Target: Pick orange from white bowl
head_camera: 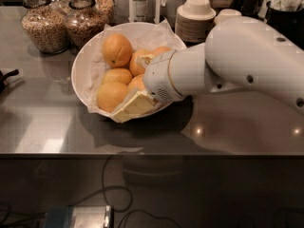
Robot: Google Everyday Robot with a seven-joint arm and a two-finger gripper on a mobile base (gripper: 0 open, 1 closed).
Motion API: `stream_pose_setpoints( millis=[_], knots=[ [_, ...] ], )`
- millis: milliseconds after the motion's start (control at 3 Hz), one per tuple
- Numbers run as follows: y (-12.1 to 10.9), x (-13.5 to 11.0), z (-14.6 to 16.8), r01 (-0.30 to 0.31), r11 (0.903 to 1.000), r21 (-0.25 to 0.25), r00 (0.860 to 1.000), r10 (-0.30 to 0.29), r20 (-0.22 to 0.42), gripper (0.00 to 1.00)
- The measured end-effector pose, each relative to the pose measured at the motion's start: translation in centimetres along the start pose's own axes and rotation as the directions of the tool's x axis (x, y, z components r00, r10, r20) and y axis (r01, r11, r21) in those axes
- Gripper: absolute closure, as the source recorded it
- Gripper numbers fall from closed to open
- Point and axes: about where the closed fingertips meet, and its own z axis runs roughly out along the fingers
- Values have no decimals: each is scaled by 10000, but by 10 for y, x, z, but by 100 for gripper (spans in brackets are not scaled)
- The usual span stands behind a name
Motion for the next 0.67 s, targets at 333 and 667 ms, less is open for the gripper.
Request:
stream_pose_setpoints(
  millis=[333,667],
  knots=[
    [0,0,0,0,10000,0,10000,0,0,66],
    [0,0,0,1,10000,0,10000,-1,0,89]
  ],
)
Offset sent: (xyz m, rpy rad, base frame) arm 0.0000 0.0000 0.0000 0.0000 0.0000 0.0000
